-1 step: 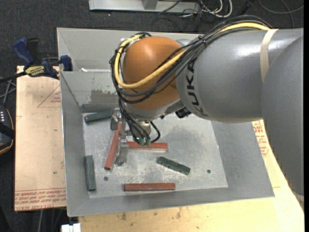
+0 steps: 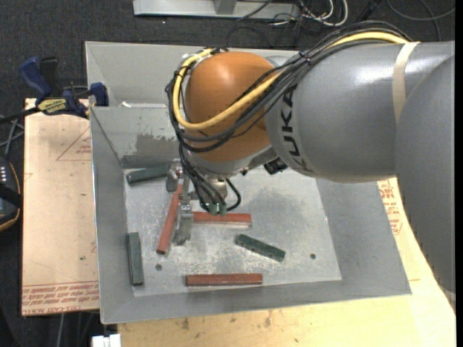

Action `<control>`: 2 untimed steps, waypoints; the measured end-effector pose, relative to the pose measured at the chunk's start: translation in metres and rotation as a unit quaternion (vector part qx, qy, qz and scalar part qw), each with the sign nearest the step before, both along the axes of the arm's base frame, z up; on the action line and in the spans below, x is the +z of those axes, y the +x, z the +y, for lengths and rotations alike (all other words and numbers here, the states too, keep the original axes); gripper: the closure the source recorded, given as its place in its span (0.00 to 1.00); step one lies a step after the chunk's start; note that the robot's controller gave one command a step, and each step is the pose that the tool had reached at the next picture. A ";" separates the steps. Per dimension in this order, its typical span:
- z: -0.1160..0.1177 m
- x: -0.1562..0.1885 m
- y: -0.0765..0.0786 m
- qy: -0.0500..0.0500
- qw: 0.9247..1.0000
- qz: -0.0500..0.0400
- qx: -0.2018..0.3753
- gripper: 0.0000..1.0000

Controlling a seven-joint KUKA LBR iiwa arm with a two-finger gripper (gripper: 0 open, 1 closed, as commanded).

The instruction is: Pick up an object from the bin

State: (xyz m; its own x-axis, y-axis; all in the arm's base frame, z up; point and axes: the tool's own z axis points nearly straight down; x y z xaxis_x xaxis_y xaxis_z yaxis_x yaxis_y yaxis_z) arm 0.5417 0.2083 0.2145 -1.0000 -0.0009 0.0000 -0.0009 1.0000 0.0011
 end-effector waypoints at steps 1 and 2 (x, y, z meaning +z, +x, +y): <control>-0.011 -0.038 -0.011 0.001 0.999 -0.003 0.039 0.00; -0.031 -0.069 -0.004 0.000 0.990 0.000 0.139 0.00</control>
Offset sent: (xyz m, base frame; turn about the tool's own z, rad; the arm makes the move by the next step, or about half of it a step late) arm 0.0071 -0.0514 -0.0876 -0.3939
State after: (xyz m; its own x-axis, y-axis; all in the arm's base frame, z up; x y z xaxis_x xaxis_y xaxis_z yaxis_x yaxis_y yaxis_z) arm 0.5375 0.1768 0.1453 -0.9609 -0.2767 0.0008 -0.2767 0.9609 0.0013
